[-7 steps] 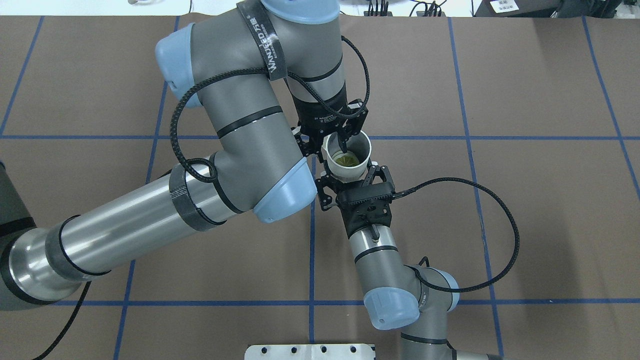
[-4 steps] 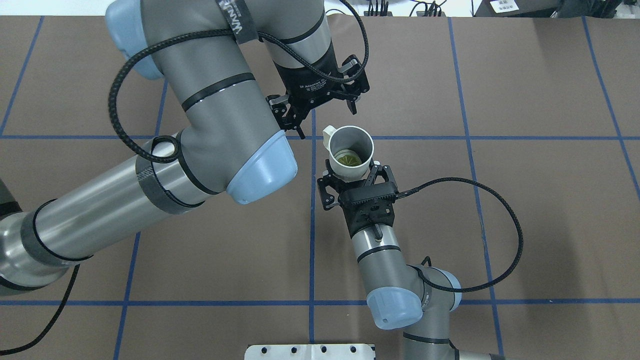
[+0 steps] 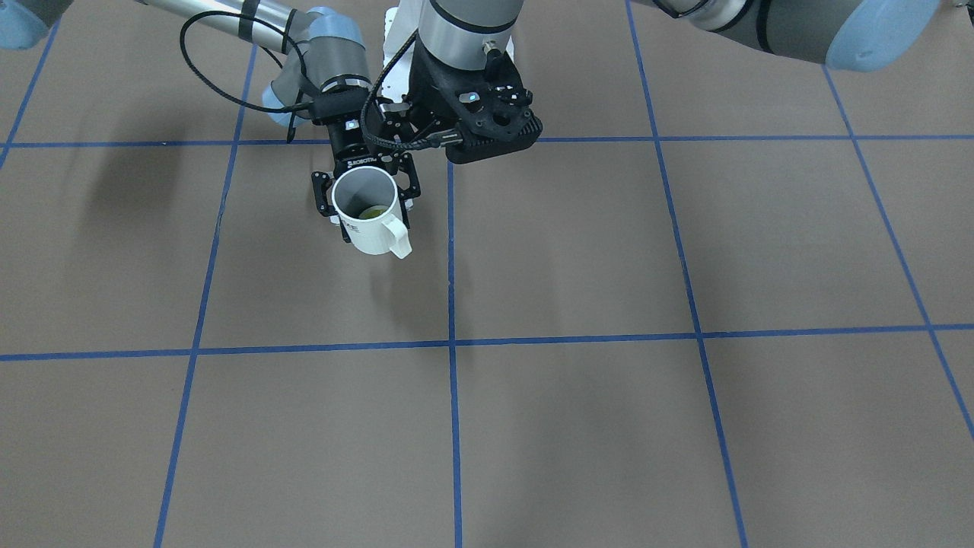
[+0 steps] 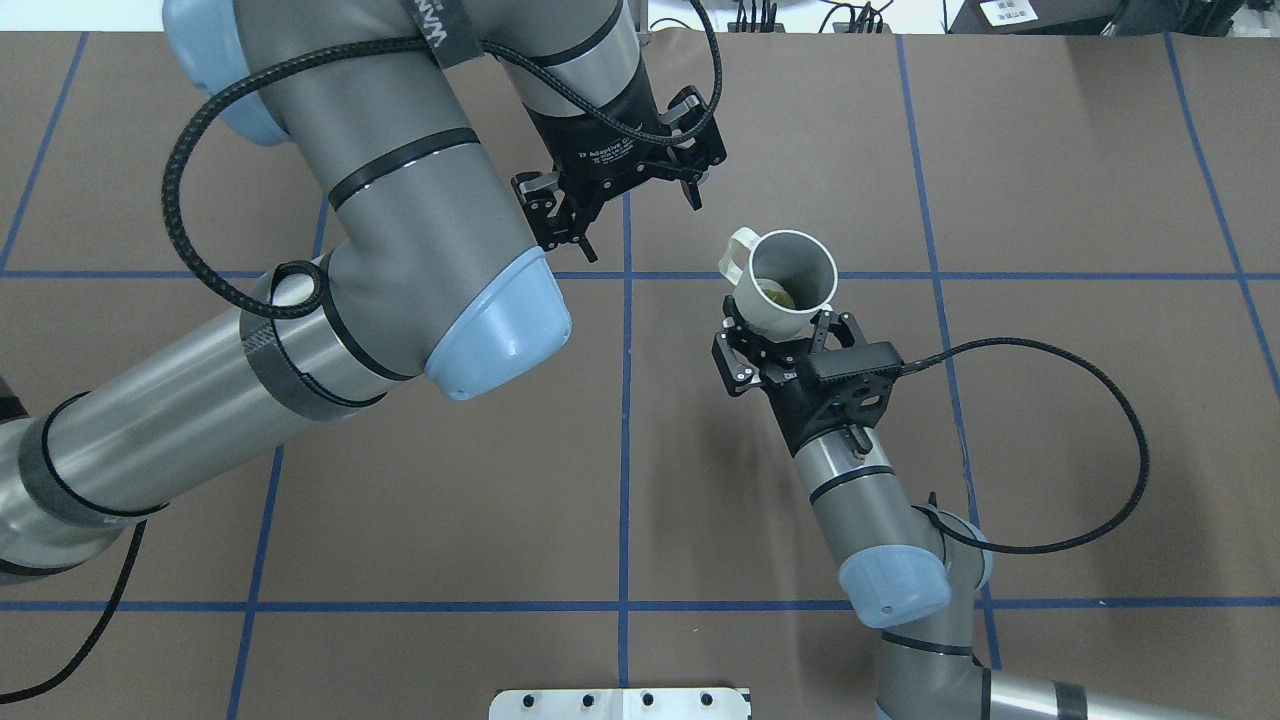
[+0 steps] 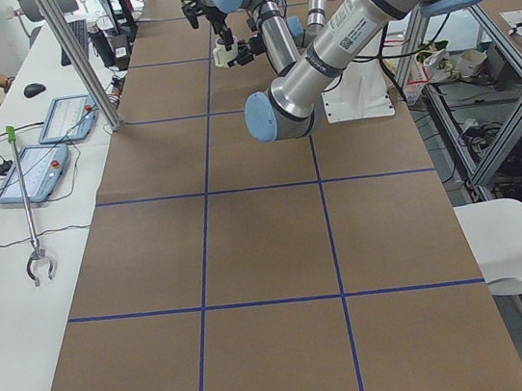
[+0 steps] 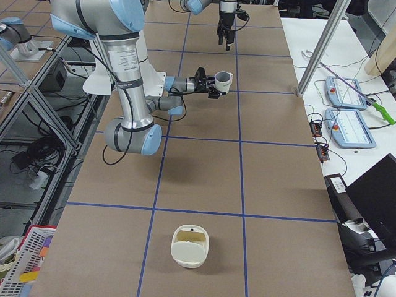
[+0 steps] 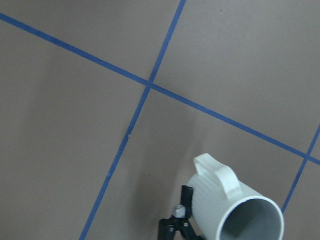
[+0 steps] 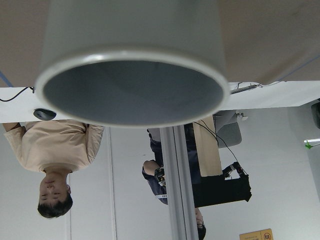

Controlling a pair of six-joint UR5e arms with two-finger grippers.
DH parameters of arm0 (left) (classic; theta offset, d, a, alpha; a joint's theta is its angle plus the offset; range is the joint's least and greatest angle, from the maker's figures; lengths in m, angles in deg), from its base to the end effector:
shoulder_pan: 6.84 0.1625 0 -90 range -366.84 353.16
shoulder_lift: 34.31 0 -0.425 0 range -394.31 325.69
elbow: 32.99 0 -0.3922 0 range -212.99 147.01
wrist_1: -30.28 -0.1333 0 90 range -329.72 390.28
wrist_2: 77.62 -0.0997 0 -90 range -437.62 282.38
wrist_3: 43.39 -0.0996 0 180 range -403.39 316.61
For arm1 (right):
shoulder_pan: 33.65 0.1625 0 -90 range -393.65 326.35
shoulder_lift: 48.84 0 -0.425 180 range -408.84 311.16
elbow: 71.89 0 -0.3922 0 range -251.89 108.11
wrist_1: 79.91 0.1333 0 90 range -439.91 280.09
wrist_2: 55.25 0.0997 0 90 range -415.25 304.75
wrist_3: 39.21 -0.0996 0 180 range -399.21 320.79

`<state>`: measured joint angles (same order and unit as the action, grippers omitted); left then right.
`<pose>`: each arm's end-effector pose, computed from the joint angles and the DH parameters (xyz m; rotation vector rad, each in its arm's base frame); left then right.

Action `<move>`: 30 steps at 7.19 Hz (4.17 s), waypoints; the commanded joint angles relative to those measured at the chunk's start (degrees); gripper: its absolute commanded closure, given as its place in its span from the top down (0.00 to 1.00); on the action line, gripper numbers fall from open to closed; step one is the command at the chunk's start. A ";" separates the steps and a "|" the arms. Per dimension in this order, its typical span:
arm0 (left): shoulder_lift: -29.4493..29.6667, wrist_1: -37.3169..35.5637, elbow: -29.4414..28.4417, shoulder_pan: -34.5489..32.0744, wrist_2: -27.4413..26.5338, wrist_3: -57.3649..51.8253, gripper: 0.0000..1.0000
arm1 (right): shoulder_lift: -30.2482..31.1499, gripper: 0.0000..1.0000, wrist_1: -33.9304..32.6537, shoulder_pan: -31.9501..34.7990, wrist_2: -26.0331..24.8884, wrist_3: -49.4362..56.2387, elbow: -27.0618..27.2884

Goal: Left arm hands cup to right arm to dump lemon

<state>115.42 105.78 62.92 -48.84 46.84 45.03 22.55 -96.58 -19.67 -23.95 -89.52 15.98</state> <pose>0.4355 -0.4957 -0.0067 -0.2001 1.0143 -0.3739 -0.4943 -0.3481 0.3545 1.3196 -0.8812 0.4492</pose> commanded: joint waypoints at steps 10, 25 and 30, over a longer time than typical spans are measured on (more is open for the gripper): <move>-2.26 0.18 -0.03 0.33 -1.95 -0.27 1.00 | 41.98 0.15 74.76 5.44 6.32 -29.33 -22.91; -2.17 0.00 0.24 0.07 -6.51 -0.36 1.00 | 41.37 0.16 90.58 5.79 -3.52 -94.59 -33.55; -0.94 -2.20 0.15 0.25 -9.86 -0.54 1.00 | 42.33 0.16 91.46 5.79 -2.74 -105.49 -33.64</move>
<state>114.27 103.80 63.15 -48.52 37.61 44.53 64.39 -5.27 -13.84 -26.85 -192.40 -17.62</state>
